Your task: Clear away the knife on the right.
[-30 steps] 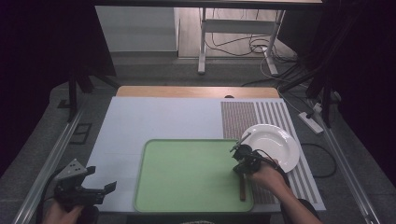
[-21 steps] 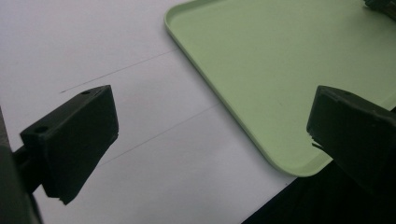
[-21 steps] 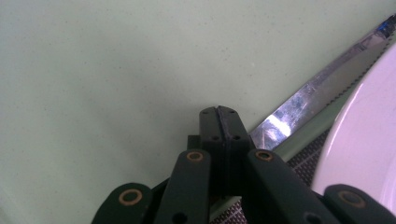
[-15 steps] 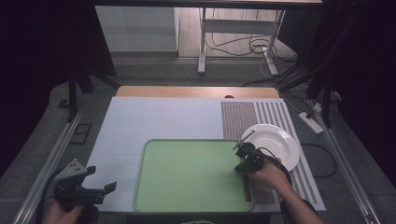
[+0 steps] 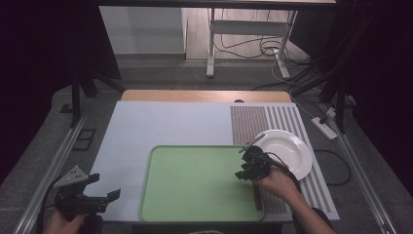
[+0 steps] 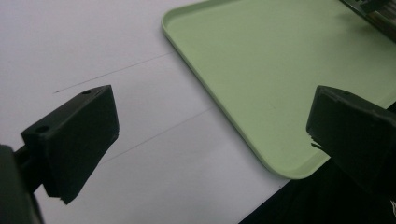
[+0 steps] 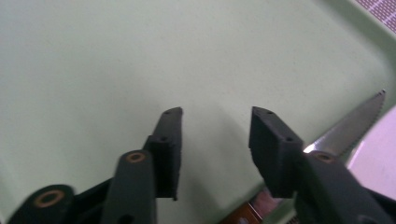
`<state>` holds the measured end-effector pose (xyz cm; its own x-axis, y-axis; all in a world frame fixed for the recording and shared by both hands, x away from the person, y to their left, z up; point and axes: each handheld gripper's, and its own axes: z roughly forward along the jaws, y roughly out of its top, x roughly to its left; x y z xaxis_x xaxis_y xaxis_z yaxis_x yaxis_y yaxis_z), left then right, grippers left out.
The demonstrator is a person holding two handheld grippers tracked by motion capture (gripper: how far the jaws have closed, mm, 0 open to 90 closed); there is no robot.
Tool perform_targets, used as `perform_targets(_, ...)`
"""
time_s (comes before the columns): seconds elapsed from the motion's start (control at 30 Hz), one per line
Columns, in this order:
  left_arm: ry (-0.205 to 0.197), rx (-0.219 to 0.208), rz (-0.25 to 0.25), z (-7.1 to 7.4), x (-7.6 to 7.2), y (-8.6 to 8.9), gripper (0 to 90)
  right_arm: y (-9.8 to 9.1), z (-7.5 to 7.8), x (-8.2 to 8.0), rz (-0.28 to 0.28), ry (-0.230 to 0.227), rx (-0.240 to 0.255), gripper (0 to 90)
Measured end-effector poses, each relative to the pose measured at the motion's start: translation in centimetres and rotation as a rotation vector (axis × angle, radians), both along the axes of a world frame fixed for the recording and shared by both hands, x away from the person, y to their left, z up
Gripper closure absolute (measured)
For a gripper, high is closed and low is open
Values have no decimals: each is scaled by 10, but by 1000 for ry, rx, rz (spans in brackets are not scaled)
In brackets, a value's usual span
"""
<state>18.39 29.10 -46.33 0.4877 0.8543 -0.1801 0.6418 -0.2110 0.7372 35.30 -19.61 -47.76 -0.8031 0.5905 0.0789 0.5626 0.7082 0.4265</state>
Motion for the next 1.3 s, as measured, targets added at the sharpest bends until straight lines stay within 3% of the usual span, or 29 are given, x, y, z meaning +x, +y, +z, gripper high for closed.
perform_targets(0.23, -2, -1, 0, 0, 0, 0, 22, 2, 1, -1, -6, -21, 29, 335)
perform_targets(0.37, -2, 0, -1, 0, 0, 0, 22, 3, 4, -1, -26, -56, 39, 235)
perform_targets(0.6, -1, -3, 1, 0, 0, 0, 22, 3, 7, -4, -25, -94, 57, 159)
perform_targets(0.77, -3, -1, 0, 0, 0, 0, 22, 4, 8, -6, -28, -113, 70, 45)
perform_targets(0.93, -2, -2, 0, 0, 0, 0, 22, 2, 8, -5, -25, -115, 87, 10)
perform_targets(1.1, -2, -2, 0, 0, 0, 0, 22, -1, 11, -6, -29, -153, 82, 0)
perform_targets(1.3, -2, 0, 0, 0, 0, 0, 22, -6, 14, -7, -38, -172, 127, 0)
